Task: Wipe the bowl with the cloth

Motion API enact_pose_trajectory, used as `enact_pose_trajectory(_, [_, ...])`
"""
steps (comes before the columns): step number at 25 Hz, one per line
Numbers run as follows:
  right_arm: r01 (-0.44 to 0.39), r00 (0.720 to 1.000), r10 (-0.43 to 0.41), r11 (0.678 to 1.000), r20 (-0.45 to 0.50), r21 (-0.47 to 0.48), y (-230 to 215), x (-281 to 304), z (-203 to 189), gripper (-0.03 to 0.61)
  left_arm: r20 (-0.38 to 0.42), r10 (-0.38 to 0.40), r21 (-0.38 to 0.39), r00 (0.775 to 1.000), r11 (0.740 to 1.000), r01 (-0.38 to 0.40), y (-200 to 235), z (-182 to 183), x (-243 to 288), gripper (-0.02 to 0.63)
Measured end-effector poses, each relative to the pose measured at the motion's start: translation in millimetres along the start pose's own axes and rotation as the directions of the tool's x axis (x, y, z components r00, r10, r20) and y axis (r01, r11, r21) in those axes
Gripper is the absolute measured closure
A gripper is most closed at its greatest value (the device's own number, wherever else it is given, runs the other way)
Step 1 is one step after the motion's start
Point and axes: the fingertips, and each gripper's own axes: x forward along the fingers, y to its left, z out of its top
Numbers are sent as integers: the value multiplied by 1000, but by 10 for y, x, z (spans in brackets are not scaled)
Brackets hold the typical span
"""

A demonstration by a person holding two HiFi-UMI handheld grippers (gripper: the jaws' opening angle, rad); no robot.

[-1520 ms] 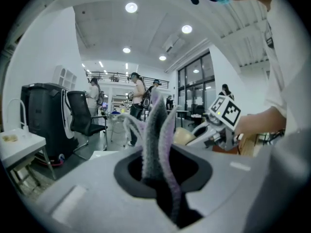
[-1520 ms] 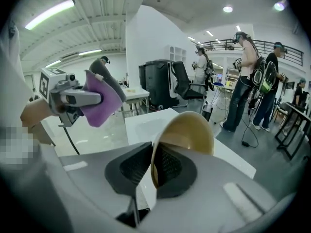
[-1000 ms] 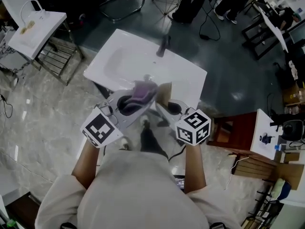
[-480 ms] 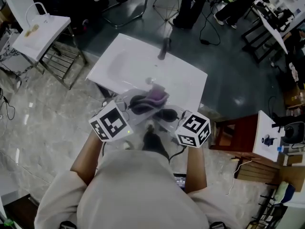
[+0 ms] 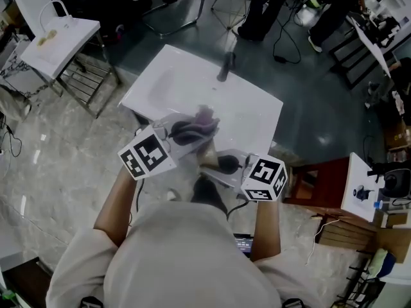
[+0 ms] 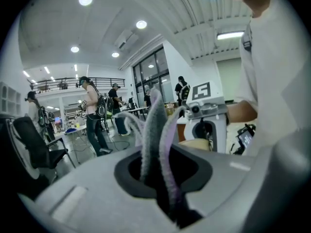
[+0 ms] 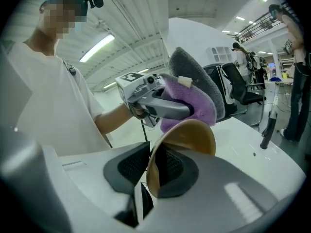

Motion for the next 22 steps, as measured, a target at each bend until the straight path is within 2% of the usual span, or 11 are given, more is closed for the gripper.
enact_pose_trajectory(3, [-76, 997, 76, 997, -3, -29, 147, 6, 4, 532, -6, -35, -46, 999, 998, 34, 36, -140, -6, 549])
enact_pose_trajectory(7, [-174, 982, 178, 982, 56, -70, 335, -25, 87, 537, -3, -79, -109, 997, 991, 78, 43, -317, -51, 551])
enact_pose_trajectory(10, [-218, 966, 229, 971, 122, -96, 412, -122, 195, 542, 93, -103, -213, 990, 970, 120, 29, -344, -84, 551])
enact_pose_trajectory(13, [-234, 951, 249, 967, 181, -99, 414, -185, 281, 543, 242, -81, -339, 967, 927, 162, 58, -338, -121, 551])
enact_pose_trajectory(17, [-243, 930, 259, 966, 262, -93, 397, -258, 399, 550, 423, 15, -490, 906, 845, 214, 124, -330, -213, 552])
enact_pose_trajectory(20, [-239, 907, 253, 967, 338, -84, 380, -293, 511, 552, 511, 78, -565, 856, 782, 265, 107, -355, -276, 552])
enact_pose_trajectory(22, [-225, 892, 235, 972, 387, -71, 314, -309, 608, 552, 540, 102, -594, 836, 750, 292, 82, -375, -285, 552])
